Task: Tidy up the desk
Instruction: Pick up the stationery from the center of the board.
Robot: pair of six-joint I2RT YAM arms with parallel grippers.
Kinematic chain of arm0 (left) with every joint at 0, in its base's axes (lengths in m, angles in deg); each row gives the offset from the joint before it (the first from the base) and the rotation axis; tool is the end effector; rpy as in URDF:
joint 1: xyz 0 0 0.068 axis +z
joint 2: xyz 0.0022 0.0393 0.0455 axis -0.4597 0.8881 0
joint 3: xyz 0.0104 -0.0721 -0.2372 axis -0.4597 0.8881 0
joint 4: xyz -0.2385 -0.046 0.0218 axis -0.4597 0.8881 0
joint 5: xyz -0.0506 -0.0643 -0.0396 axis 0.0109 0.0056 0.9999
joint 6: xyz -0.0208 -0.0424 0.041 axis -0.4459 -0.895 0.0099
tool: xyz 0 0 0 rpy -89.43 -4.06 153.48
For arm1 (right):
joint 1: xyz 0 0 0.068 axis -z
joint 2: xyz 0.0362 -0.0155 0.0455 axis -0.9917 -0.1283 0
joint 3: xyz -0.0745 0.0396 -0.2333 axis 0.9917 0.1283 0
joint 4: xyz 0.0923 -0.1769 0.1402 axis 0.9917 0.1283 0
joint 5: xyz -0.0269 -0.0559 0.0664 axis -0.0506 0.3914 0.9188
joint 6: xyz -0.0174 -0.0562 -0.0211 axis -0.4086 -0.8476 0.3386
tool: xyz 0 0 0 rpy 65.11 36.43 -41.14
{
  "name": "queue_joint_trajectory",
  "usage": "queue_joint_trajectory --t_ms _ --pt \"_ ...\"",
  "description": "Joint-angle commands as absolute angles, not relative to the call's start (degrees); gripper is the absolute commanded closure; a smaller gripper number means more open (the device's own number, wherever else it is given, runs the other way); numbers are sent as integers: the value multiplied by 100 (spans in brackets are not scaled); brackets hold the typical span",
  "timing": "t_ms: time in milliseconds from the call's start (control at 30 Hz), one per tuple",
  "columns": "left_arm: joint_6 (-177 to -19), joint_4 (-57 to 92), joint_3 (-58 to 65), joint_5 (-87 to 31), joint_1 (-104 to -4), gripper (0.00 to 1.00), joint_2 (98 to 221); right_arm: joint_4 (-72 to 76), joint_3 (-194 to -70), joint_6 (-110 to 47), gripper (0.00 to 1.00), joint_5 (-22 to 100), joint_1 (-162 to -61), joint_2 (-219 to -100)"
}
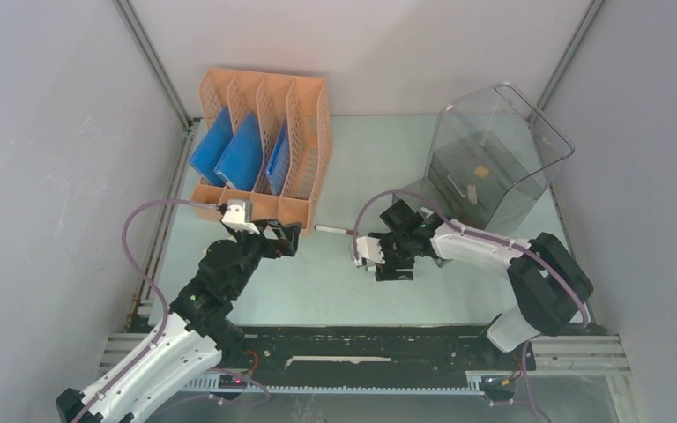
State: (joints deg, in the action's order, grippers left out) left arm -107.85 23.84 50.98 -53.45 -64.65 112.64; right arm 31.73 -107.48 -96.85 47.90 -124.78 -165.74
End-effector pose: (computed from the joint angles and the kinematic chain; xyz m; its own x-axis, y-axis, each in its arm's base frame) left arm 0.1345 -0.0845 0.2547 -0.2312 -0.2637 -0.9365 0.2788 0.9042 -0.3234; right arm 0.1943 0.1948 0.1563 0.2631 -0.8610 -0.4352 -0.9611 -0.1946 -0.1960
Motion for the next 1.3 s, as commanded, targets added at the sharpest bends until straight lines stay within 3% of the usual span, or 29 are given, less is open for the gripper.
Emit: queue_joint_trajectory --t_ms 0,633,1267 --pt "-10730 2373 4987 -5213 -6372 0 11404 3004 -10787 -9674 27 4617 -12548 -16840" --pt "-11021 1757 5422 -5047 -6367 1 11358 3624 -11414 -9084 100 4304 -12543 -17711" --pt "-11266 1265 5625 -4866 -6355 0 11659 3838 -11851 -8104 100 4434 -12252 -16334"
